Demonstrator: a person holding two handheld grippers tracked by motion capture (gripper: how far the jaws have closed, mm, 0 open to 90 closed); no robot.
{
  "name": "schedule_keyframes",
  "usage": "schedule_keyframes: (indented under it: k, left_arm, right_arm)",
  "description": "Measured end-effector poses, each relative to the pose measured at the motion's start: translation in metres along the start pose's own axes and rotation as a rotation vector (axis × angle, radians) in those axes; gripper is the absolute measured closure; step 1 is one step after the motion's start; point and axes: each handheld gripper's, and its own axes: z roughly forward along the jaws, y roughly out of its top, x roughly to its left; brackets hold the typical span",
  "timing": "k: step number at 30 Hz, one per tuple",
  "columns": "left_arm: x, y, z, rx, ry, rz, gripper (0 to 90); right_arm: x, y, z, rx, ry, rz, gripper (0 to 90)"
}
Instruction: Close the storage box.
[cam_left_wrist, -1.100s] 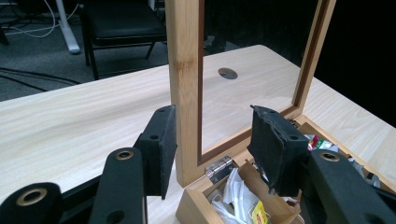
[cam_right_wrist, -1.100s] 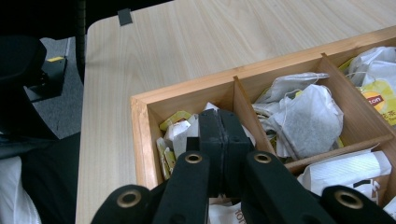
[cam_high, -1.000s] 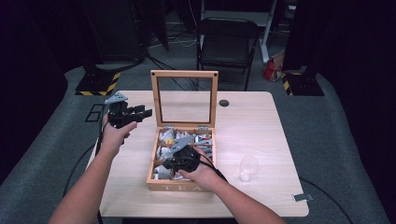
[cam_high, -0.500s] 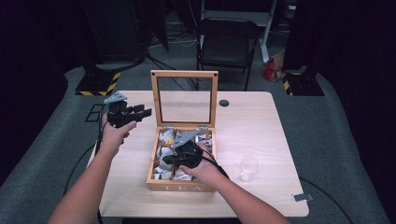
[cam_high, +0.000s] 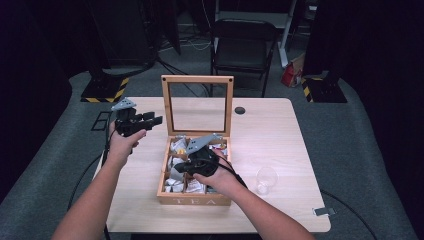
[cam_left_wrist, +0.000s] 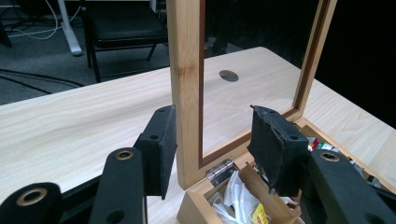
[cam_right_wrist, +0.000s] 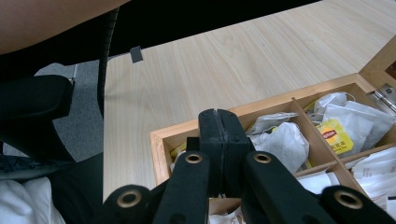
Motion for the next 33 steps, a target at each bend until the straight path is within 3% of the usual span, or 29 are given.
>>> schedule_keyframes:
  k: [14, 22, 33]
  left_arm:
    - [-0.001, 0.001, -0.002, -0.003, 0.003, 0.003, 50.8]
    - [-0.001, 0.002, -0.002, -0.006, 0.003, 0.004, 50.8]
    - [-0.001, 0.002, -0.002, -0.003, 0.004, 0.003, 50.8]
  right_arm:
    - [-0.005, 0.001, -0.033, -0.023, -0.041, 0.01, 90.0]
    - [-0.015, -0.006, -0.059, -0.047, -0.093, 0.01, 90.0]
    - [-0.028, -0.022, -0.097, -0.067, -0.184, 0.067, 90.0]
